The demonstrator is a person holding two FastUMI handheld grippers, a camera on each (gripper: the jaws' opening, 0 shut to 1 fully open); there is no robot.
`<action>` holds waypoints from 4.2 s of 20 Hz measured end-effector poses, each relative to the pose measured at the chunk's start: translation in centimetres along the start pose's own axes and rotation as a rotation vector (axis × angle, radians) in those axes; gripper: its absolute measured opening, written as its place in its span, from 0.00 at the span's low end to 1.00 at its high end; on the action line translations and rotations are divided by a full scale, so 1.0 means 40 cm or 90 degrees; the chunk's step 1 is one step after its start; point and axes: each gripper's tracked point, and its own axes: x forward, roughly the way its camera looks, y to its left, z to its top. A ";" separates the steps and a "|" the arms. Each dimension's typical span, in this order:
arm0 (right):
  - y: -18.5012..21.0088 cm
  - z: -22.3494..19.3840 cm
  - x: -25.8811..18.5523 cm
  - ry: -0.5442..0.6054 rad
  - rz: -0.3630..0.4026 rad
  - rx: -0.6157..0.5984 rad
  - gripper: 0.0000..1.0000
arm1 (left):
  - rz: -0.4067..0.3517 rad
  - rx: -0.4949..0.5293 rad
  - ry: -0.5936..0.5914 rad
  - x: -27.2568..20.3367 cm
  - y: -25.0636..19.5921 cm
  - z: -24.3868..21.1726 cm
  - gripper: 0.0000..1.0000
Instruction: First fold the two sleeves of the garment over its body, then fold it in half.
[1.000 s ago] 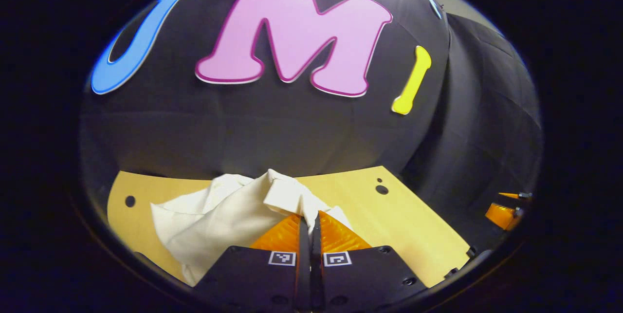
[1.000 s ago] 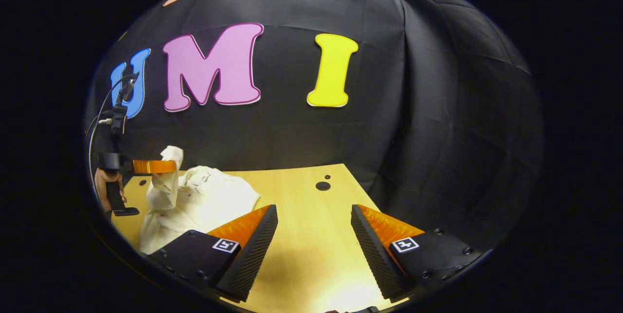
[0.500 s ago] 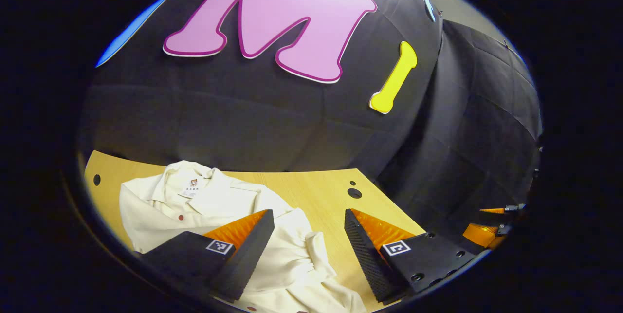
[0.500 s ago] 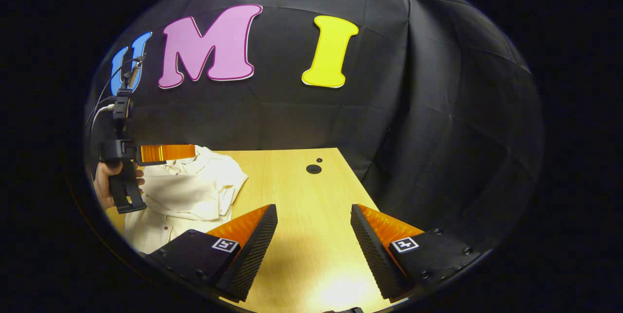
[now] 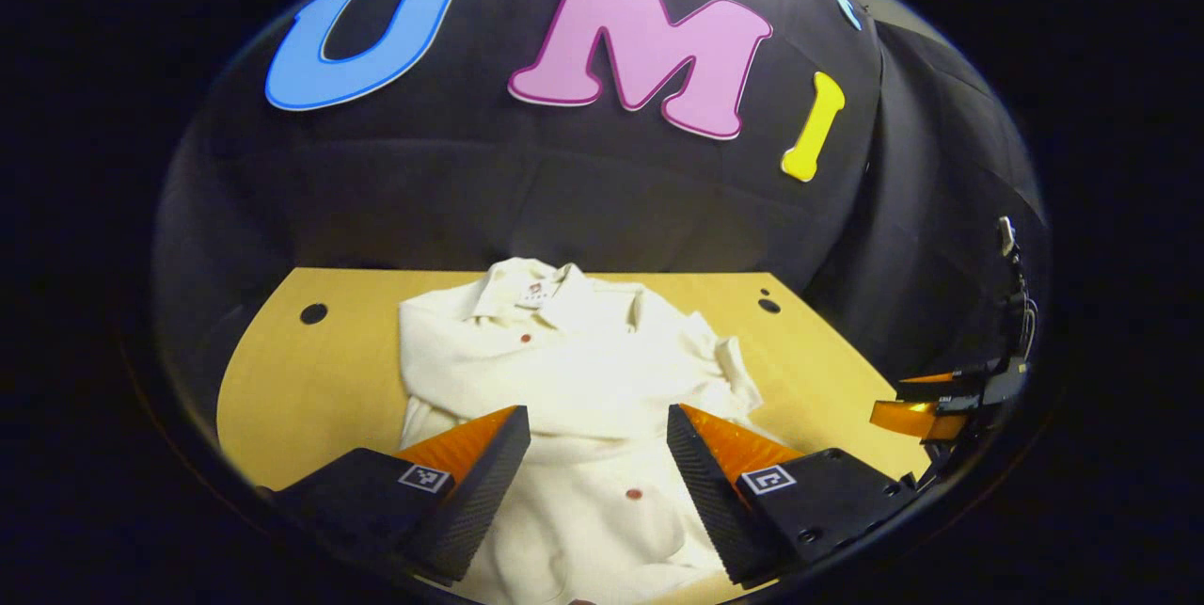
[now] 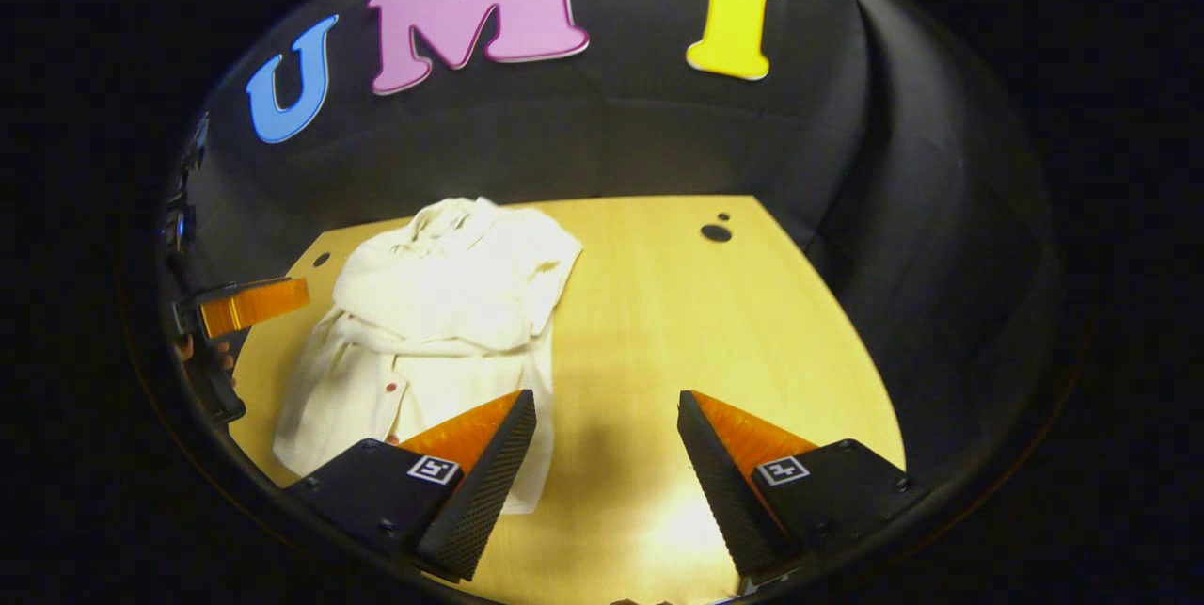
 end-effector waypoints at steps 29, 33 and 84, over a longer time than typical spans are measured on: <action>0.228 -0.115 0.056 0.140 0.114 0.038 0.06 | -0.037 -0.109 0.242 -0.191 0.060 -0.271 0.07; 0.272 0.076 0.066 0.077 0.151 0.059 0.05 | -0.064 -0.122 0.185 -0.166 0.073 -0.075 0.07; 0.247 0.413 -0.294 -0.362 -0.065 -0.042 0.98 | 0.112 0.038 -0.328 -0.491 0.048 0.388 0.95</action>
